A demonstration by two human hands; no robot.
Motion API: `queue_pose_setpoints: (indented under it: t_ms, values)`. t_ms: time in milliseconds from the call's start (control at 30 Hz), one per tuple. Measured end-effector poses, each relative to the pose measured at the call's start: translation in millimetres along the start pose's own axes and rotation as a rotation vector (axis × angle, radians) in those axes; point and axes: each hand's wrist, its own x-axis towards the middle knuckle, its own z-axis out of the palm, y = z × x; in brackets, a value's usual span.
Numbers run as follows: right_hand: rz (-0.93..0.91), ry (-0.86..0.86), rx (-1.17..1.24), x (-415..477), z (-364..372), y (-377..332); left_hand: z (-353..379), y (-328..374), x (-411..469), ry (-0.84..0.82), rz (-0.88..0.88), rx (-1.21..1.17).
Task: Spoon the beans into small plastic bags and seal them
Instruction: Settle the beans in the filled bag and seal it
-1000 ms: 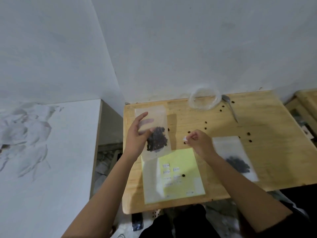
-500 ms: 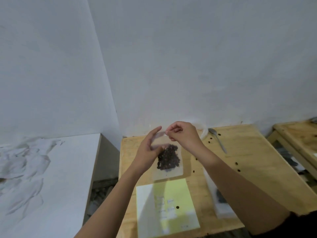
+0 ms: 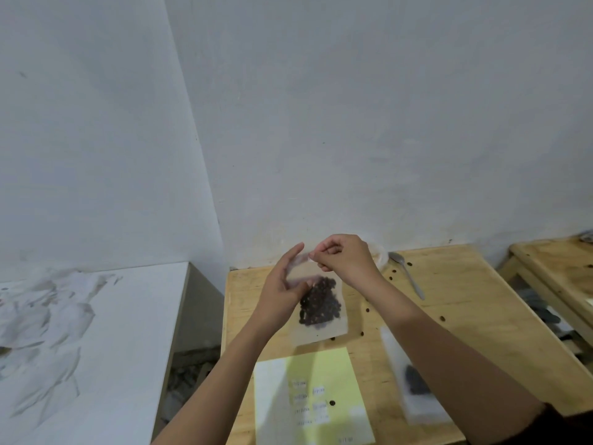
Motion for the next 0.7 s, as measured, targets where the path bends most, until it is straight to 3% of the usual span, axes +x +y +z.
queue_pose_setpoints:
  t_ms: [300,500,700]
  values:
    - [0.002,0.058,-0.017,1,4,4,2,0,1,0.027,0.008,-0.010]
    - [0.010,0.170,-0.173,7,3,10,-6,-8,-1,0.054,0.007,-0.009]
    - [0.182,0.012,0.335,4,6,10,-9,-4,2,0.102,0.048,-0.075]
